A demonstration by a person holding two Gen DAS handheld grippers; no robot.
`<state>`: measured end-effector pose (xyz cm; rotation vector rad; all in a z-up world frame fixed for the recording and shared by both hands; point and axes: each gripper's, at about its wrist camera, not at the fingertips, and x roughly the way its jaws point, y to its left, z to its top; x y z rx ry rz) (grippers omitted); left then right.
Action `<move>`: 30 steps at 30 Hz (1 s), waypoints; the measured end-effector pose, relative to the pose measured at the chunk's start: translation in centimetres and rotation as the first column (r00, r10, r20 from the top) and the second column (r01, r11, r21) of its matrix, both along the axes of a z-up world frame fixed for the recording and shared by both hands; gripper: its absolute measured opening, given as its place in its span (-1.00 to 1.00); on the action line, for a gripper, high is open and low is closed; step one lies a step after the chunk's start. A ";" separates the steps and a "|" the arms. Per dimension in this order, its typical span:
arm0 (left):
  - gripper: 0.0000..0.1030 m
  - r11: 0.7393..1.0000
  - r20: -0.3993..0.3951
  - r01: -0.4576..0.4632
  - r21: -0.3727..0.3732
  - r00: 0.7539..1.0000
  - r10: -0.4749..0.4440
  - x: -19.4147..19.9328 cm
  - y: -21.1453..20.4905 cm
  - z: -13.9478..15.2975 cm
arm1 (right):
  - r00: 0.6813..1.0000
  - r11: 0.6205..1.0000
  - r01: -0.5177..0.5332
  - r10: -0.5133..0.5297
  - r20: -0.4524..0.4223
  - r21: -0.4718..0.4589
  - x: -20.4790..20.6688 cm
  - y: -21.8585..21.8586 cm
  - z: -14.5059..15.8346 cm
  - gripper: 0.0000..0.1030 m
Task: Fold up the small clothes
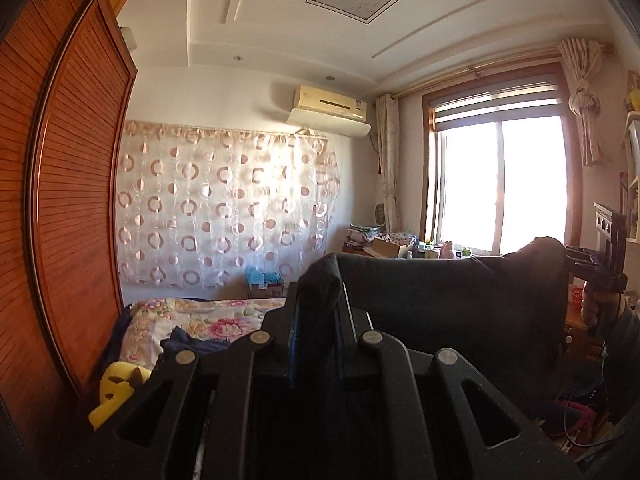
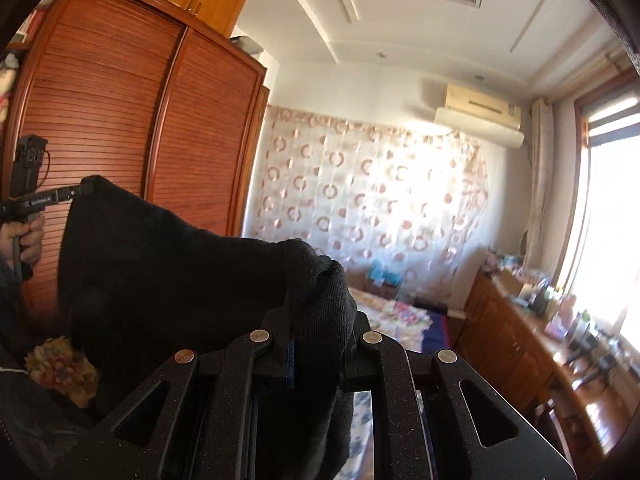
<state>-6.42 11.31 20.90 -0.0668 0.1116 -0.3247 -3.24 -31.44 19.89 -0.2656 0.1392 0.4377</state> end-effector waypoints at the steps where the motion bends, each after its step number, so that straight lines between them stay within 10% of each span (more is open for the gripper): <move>1: -0.79 1.000 -0.003 -0.001 0.005 1.000 0.001 0.7 0.0 0.2 | 1.000 1.000 0.004 -0.004 0.002 -0.004 0.7 0.1 0.1 -0.79; 10: -0.71 0.992 -0.171 -0.065 0.108 0.982 0.083 17.9 -0.4 -5.7 | 0.980 0.986 0.105 -0.125 -0.156 -0.130 18.6 1.3 -4.5 -0.78; 17: -0.47 0.978 -0.395 -0.054 0.203 0.909 0.132 30.0 -0.9 -16.5 | 0.837 0.914 0.282 -0.384 -0.391 -0.293 36.0 0.8 -19.0 -0.08; 30: -0.34 0.985 -0.579 0.091 0.146 0.816 0.011 24.2 -3.2 -25.5 | 0.784 0.974 0.185 -0.228 -0.577 -0.133 28.9 0.2 -27.4 0.15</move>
